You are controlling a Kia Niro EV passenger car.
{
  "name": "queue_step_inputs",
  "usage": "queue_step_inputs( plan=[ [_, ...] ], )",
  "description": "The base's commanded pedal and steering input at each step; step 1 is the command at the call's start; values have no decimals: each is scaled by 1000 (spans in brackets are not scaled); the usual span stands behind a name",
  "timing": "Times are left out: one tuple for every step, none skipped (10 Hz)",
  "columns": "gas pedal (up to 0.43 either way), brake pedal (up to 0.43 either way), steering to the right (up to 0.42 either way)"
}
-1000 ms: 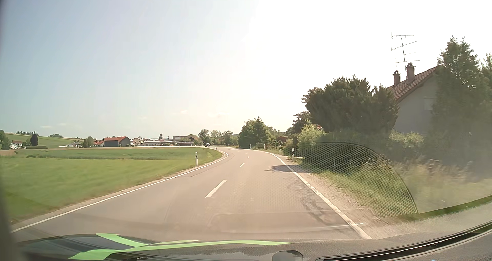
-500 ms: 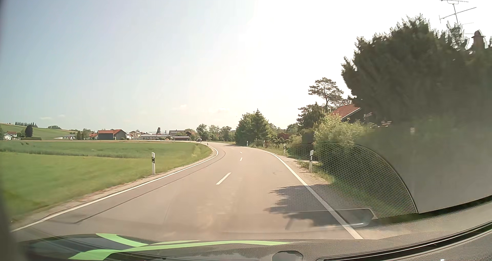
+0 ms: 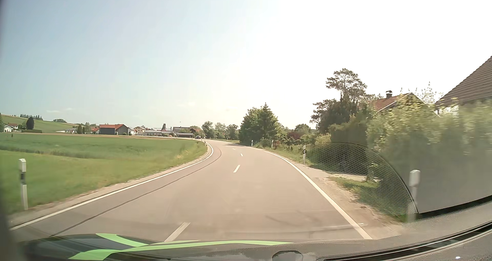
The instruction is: Follow the waypoints while adhering to traffic rules and regulations
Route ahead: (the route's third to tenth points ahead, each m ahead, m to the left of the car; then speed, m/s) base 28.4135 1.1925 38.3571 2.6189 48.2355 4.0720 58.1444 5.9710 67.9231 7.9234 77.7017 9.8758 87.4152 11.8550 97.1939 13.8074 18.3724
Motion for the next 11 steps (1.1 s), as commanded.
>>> queue_step_inputs(
  plan=[
    [87,0,-12],
    [87,0,-12],
    [39,0,-13],
    [0,0,-13],
    [0,0,-14],
    [28,0,-16],
    [67,0,-18],
    [87,0,-20],
    [110,0,-21],
    [110,0,-23],
    [130,0,-26]
  ],
)
